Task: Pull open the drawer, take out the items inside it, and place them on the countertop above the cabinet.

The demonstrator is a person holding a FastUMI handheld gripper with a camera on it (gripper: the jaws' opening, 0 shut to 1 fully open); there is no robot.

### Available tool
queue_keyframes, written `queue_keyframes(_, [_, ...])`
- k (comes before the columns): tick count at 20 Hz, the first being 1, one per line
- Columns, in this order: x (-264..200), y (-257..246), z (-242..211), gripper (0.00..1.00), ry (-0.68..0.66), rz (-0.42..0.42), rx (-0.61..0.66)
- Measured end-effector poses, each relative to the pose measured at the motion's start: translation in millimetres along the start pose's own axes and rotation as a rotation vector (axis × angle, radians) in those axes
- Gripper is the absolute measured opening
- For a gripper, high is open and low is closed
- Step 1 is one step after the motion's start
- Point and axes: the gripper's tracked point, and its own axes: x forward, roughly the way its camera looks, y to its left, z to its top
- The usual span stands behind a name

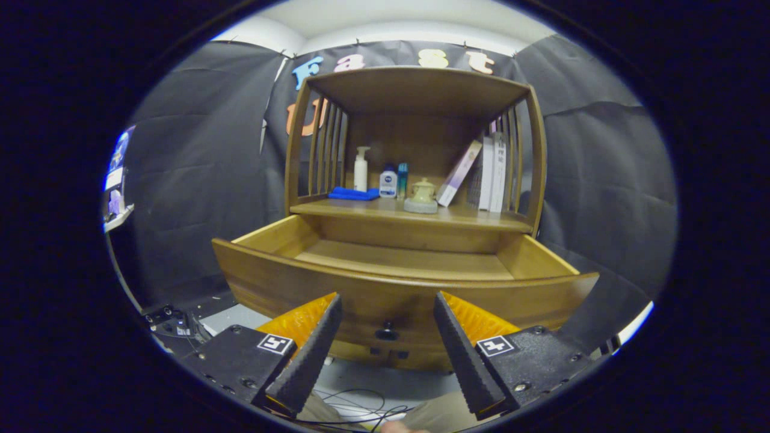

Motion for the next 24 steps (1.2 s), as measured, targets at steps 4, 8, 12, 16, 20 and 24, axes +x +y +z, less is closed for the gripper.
queue_keyframes(4, [12, -3, -16, 0.96, 0.032, -0.048, 0.008])
queue_keyframes(8, [27, -4, -27, 0.96, 0.054, -0.106, -0.007])
queue_keyframes(12, [31, -5, -28, 0.96, 0.045, -0.146, -0.013])
queue_keyframes(16, [33, -5, -27, 0.96, 0.036, -0.166, -0.009])
queue_keyframes(20, [38, -8, -24, 0.95, 0.029, -0.151, -0.006])
queue_keyframes(24, [40, -6, -23, 0.95, 0.027, -0.15, -0.013])
